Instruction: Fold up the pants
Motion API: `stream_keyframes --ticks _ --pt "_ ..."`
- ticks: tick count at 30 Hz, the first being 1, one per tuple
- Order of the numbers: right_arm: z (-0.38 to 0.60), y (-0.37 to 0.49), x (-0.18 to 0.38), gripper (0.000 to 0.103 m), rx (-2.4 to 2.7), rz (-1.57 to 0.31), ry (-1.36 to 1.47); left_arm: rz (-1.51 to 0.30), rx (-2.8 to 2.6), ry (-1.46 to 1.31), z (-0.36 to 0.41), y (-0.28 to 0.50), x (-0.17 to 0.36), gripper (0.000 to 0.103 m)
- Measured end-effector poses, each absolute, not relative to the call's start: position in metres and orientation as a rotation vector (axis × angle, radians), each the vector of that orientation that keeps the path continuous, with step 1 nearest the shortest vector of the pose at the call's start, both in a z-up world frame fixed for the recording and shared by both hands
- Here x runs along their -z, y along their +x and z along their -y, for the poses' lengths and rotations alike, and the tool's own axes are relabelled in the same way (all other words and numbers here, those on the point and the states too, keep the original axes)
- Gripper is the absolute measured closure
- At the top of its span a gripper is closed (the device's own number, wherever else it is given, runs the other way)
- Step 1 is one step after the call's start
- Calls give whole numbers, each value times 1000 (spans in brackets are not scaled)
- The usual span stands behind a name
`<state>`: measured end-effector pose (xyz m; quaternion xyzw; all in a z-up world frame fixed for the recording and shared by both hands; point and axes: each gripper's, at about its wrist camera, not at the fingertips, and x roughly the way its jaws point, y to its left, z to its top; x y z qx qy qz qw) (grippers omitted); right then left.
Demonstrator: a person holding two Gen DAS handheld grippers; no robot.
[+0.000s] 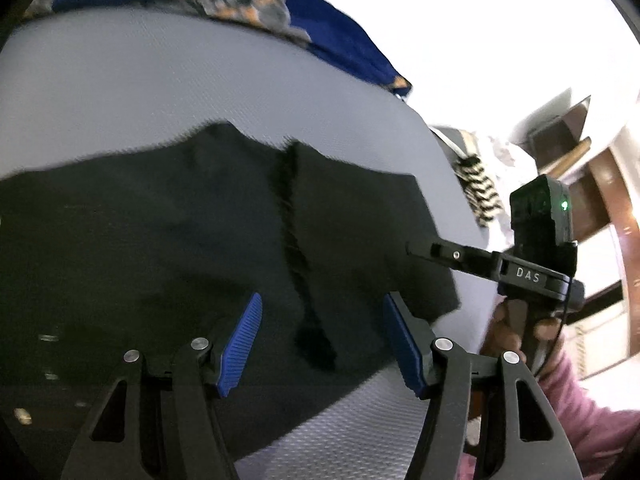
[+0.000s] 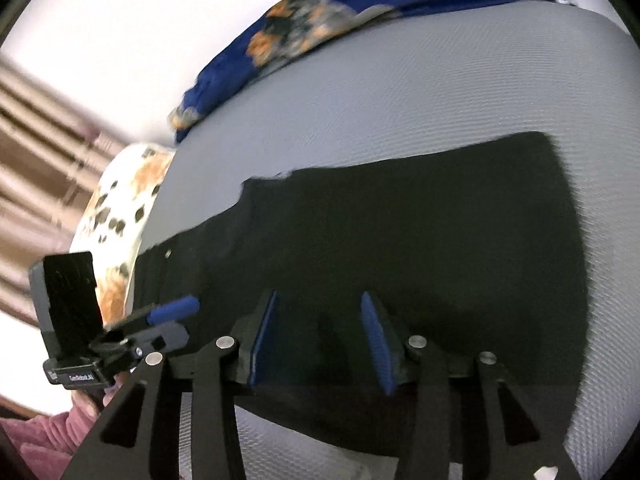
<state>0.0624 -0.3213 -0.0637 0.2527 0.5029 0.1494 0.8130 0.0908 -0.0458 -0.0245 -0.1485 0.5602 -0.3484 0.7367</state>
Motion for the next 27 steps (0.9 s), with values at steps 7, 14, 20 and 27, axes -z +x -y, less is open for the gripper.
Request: stream_keyframes --ticks 7,14,20,27 --pt "348 46 70 58 -260 -1029 657 -1345 786 -416 60 103 51 56" --pt "355 42 71 58 -260 -1024 641 -1364 746 -510 57 107 75 57" --pt "365 40 76 58 -252 -1022 671 -1382 763 -552 68 112 82 57" --pt "376 37 82 58 -240 -1020 721 -1379 809 -509 94 110 82 57"
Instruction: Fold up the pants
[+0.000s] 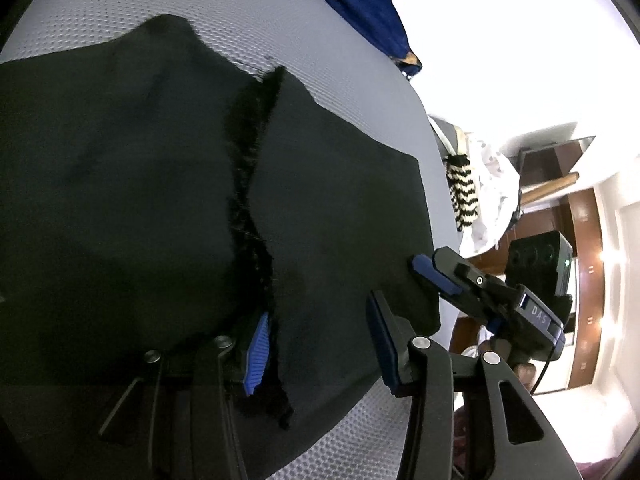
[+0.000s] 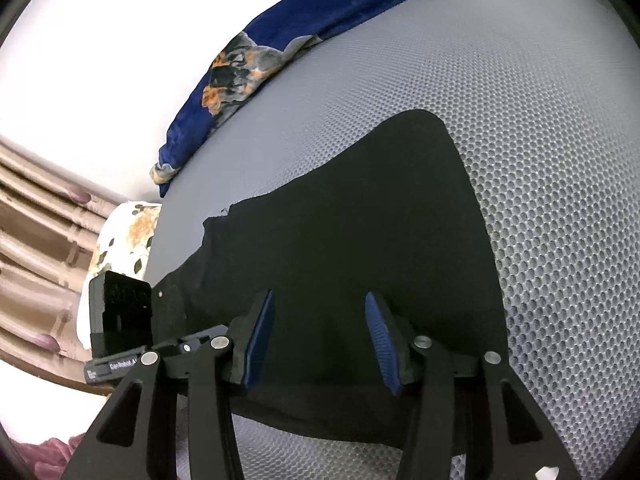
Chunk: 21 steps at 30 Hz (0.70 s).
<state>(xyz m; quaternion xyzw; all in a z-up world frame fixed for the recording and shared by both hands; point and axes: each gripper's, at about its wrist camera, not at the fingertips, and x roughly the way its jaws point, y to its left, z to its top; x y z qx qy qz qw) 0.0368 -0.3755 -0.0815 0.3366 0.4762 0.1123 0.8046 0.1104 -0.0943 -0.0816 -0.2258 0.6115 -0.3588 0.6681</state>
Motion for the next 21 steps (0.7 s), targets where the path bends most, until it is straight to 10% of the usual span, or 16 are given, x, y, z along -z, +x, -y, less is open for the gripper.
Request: stream_keyframes --ticks 4,8,21 --pt "378 38 82 58 -237 -1020 725 -1373 823 -529 98 112 83 57" --pt "377 41 80 58 -233 -1022 720 -1385 821 -507 94 110 89 96" --pt "364 49 74 54 -208 -1030 657 -1302 824 -359 89 90 50 99"
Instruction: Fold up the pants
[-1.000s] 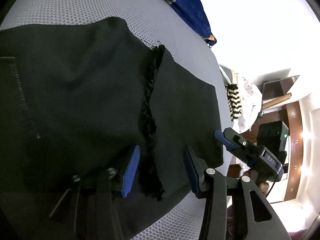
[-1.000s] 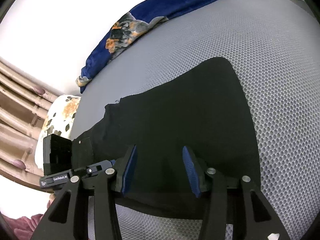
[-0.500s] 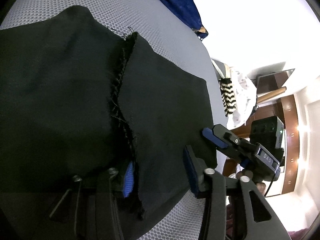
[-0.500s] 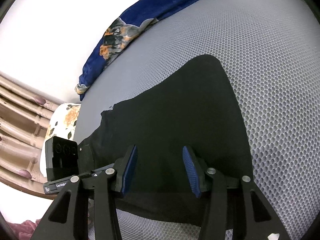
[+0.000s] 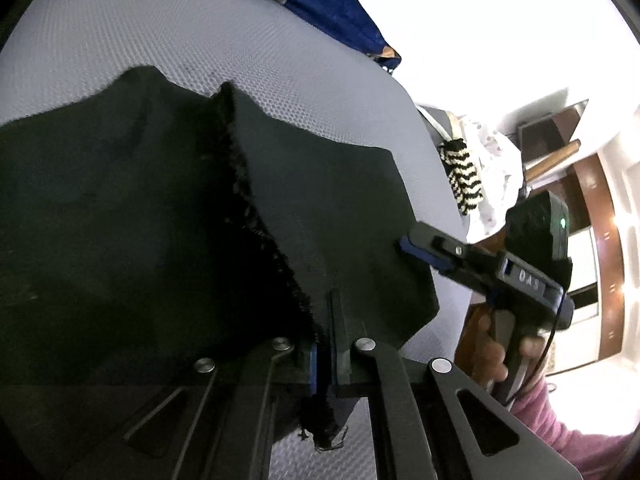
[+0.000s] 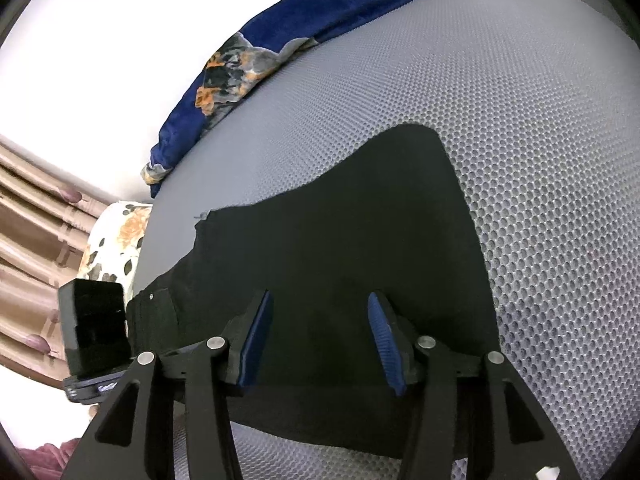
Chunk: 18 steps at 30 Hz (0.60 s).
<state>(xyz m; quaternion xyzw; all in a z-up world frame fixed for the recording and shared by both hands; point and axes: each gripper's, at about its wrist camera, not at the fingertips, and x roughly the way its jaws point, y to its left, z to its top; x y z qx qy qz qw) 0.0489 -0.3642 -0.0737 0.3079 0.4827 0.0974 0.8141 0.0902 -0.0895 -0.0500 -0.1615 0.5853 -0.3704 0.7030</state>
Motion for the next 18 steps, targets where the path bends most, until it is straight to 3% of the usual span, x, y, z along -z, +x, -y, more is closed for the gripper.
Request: stream_keyframes --ticks 14,18 --pt "336 63 88 56 -148 -1092 472 -1319 691 -230 66 85 73 95" --pt "333 69 78 56 -128 -1082 423 -1225 608 -96 68 80 53 80"
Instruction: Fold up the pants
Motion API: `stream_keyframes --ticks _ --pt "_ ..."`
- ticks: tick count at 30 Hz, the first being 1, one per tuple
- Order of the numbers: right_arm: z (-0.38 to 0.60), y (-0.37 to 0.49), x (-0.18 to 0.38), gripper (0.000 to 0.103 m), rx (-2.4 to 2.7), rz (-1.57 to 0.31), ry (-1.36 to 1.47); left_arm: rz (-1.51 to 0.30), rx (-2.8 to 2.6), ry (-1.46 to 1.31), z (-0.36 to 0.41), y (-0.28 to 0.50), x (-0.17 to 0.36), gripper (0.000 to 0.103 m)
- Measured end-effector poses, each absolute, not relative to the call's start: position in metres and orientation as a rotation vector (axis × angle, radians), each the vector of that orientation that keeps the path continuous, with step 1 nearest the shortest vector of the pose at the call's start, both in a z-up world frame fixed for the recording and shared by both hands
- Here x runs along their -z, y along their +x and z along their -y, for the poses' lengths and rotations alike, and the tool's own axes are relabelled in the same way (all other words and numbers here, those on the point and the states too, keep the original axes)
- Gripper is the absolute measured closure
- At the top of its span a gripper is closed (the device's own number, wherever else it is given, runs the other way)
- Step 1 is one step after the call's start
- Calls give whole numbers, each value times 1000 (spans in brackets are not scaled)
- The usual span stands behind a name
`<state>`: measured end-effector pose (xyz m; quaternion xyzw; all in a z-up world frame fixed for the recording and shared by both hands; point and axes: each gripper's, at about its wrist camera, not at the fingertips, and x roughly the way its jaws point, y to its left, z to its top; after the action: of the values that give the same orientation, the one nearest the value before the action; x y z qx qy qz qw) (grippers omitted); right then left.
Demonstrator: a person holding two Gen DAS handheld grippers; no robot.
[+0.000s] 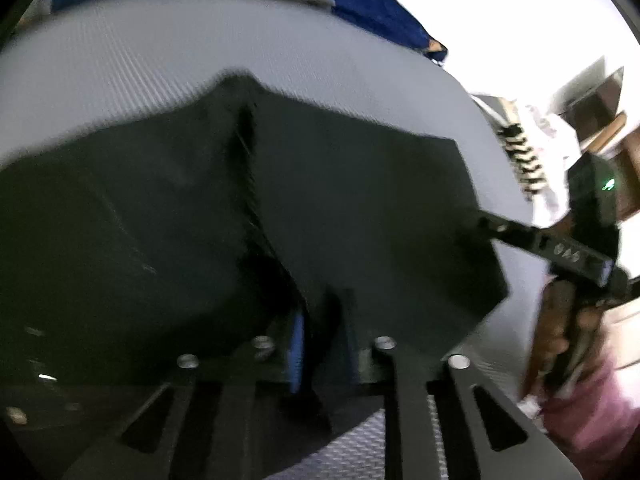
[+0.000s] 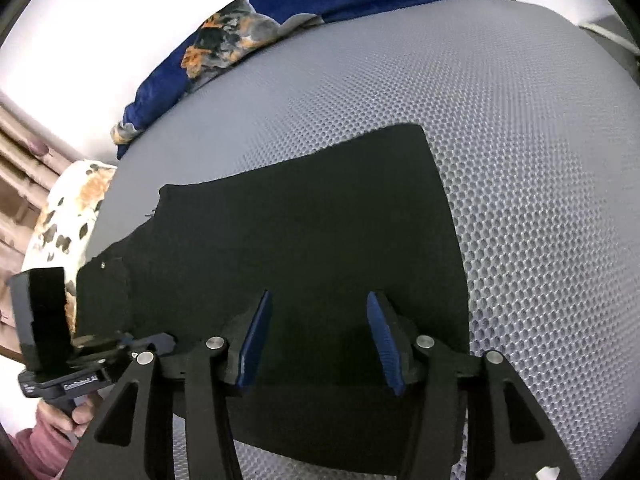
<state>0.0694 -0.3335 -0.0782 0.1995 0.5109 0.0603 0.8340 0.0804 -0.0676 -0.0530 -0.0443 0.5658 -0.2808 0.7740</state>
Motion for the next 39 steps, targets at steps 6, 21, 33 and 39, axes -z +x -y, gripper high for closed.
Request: stream_keyframes --ticks 6,21,33,39 --pt "341 89 59 56 -52 -1005 336 -1044 591 -34 69 86 22 67" --pt "341 122 81 56 7 -1043 211 -1080 539 151 114 115 63 66" --pt "327 83 89 56 -13 -1087 269 -1087 509 116 107 102 53 53" --pt "307 54 90 54 -28 -1093 306 -1056 459 138 97 88 43 49"
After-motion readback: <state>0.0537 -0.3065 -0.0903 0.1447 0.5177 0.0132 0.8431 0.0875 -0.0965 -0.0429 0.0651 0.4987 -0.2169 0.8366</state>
